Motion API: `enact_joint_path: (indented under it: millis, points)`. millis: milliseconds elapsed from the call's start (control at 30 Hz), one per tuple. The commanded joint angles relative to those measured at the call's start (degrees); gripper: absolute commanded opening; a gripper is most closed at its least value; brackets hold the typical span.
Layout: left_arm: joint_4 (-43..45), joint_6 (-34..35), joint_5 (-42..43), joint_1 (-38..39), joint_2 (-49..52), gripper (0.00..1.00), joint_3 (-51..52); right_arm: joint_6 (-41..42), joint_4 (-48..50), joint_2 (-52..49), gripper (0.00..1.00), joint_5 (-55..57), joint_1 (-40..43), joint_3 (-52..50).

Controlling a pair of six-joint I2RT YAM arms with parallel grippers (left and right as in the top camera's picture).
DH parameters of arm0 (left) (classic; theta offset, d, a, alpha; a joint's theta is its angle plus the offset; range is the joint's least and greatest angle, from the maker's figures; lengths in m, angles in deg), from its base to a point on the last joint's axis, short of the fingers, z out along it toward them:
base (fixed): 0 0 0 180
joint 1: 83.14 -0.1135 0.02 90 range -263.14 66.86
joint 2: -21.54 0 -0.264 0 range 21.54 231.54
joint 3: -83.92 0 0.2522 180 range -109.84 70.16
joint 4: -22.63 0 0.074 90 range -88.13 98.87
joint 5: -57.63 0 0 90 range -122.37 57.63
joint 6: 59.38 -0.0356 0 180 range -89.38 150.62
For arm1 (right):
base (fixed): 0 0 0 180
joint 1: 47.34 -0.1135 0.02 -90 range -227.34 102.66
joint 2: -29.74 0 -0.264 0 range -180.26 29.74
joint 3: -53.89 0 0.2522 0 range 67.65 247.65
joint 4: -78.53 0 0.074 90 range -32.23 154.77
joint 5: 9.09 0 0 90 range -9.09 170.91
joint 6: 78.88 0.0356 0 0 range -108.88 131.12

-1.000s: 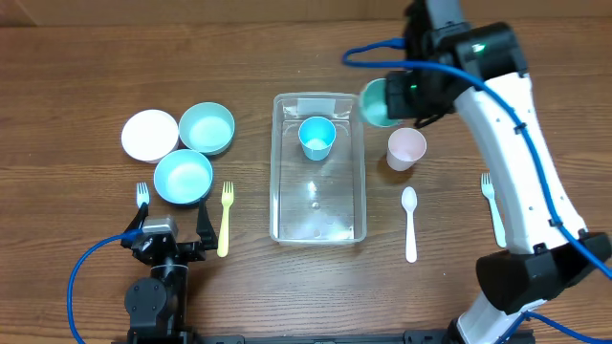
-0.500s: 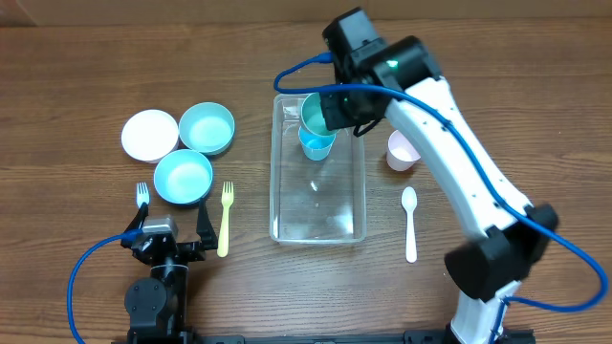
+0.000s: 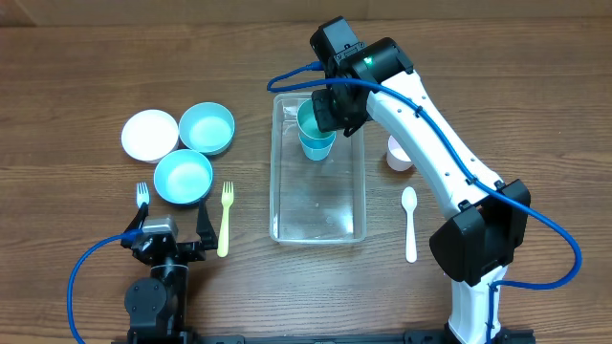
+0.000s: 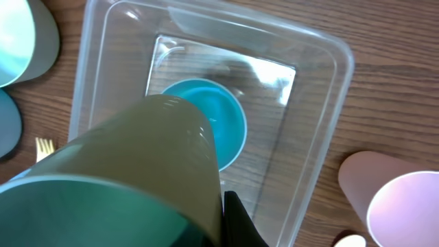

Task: Pack container
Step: 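Stack the teal cup onto the blue cup in the container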

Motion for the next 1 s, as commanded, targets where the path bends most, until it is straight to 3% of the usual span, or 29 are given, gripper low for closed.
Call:
enact_joint_path:
  millis: [0, 833, 867, 900, 967]
  points:
    - [0.2, -1.5, -0.5, -0.7, -0.6, 1.00, 0.2, 0.3, 0.5, -0.2, 0.04, 2.7, -0.3, 0.7]
    - [0.2, -1.5, -0.5, -0.7, -0.6, 1.00, 0.2, 0.3, 0.6, -4.1, 0.04, 2.7, -0.2, 0.7]
    - [0.2, -1.5, -0.5, -0.7, -0.6, 1.00, 0.2, 0.3, 0.6, -4.1, 0.10, 2.7, -0.2, 0.7]
    - [0.2, -1.5, -0.5, -0.7, -0.6, 1.00, 0.2, 0.3, 0.6, -4.1, 0.32, 2.7, -0.2, 0.7]
    - [0.2, -1.5, -0.5, -0.7, -0.6, 1.00, 0.2, 0.3, 0.3, -4.1, 0.53, 2.7, -0.2, 0.7]
